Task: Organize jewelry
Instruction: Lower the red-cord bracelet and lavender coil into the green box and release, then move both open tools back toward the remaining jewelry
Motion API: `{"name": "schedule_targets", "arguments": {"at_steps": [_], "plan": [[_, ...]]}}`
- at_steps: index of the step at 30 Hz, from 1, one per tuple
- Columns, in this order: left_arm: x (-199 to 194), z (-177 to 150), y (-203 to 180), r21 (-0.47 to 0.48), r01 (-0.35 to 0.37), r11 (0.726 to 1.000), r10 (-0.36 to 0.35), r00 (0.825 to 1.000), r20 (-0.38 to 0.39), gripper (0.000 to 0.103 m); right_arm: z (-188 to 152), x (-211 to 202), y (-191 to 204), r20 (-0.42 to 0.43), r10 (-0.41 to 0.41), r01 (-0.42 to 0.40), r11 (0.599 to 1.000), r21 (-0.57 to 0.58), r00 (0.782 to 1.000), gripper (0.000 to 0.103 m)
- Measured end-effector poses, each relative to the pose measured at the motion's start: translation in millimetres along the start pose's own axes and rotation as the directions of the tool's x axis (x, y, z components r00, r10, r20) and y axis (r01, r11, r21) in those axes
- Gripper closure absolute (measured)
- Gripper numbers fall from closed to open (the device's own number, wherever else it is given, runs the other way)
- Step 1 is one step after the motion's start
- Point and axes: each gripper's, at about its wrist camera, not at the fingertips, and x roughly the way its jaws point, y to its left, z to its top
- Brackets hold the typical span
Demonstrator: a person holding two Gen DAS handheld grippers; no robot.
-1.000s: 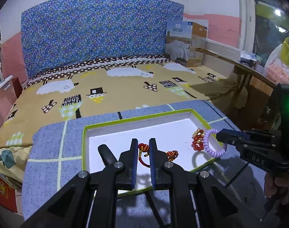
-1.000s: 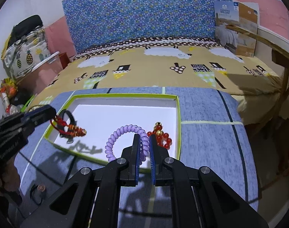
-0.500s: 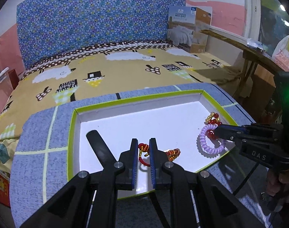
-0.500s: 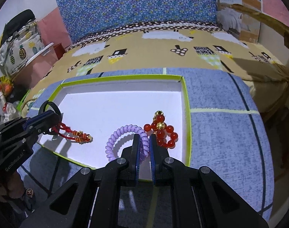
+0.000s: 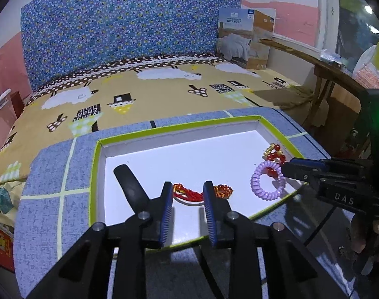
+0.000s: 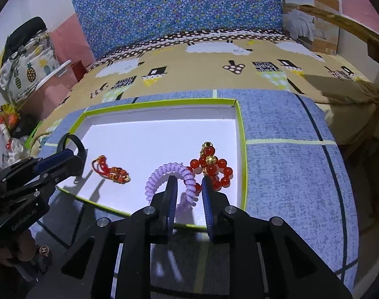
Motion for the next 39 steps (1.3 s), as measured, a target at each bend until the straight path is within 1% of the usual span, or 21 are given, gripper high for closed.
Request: {"name": "schedule_targets", "arguments": {"at_steps": [4, 7, 9, 11, 16, 21, 26, 31, 35, 39], "plan": [[-22.8, -4.5, -0.6, 0.004, 0.009, 1.000, -0.009, 1.000, 0.029, 0.077, -3.2, -21.5, 1.9, 0.033, 0.011, -0.011, 1.000, 0.002, 0.999, 0.082], [-43.5, -10.9, 1.6, -0.002, 0.011, 1.000, -0.011, 0.998, 0.054, 0.076, -11.2, -45.8, 5.3, 0.063, 0.014, -0.014, 1.000, -0.006, 0.998, 0.081], [-59.7, -17.1, 3.4, -0.016, 0.015, 1.000, -0.014, 0.997, 0.075, 0.072, -21.6, -66.0, 8.5, 0.088, 0.018, -0.017, 1.000, -0.015, 0.996, 0.079], [-76.8, -26.3, 5.1, -0.030, 0.011, 0.999, -0.008, 0.995, 0.099, 0.061, -30.8, -80.2, 11.0, 0.102, 0.022, -0.020, 1.000, -0.018, 0.995, 0.079], [-110.5, -52.2, 4.9, -0.040, -0.015, 0.999, 0.020, 0.991, 0.130, 0.060, -68.2, -117.1, 19.3, 0.131, 0.026, -0.021, 0.999, -0.042, 0.991, 0.079], [-133.3, -77.1, 3.2, -0.060, -0.022, 0.998, 0.030, 0.991, 0.134, 0.059, -103.6, -142.0, 23.4, 0.145, 0.023, -0.016, 0.999, -0.049, 0.989, 0.079], [-151.7, -102.4, -5.5, -0.048, -0.034, 0.998, 0.040, 0.990, 0.135, 0.059, -132.4, -157.9, 27.9, 0.149, 0.017, -0.008, 0.998, -0.056, 0.989, 0.079], [-160.8, -124.8, -12.4, -0.035, -0.026, 0.999, 0.030, 0.994, 0.106, 0.059, -154.1, -165.6, 33.1, 0.141, 0.023, -0.015, 0.998, -0.062, 0.990, 0.079], [-165.0, -137.2, -12.9, -0.042, -0.026, 0.999, 0.030, 0.995, 0.096, 0.059, -165.1, -166.5, 34.0, 0.127, 0.035, -0.028, 0.998, -0.058, 0.991, 0.079], [-165.7, -141.2, -12.6, -0.046, -0.024, 0.999, 0.029, 0.995, 0.093, 0.060, -170.1, -162.8, 33.0, 0.110, 0.044, -0.038, 0.998, -0.049, 0.993, 0.079]]}}
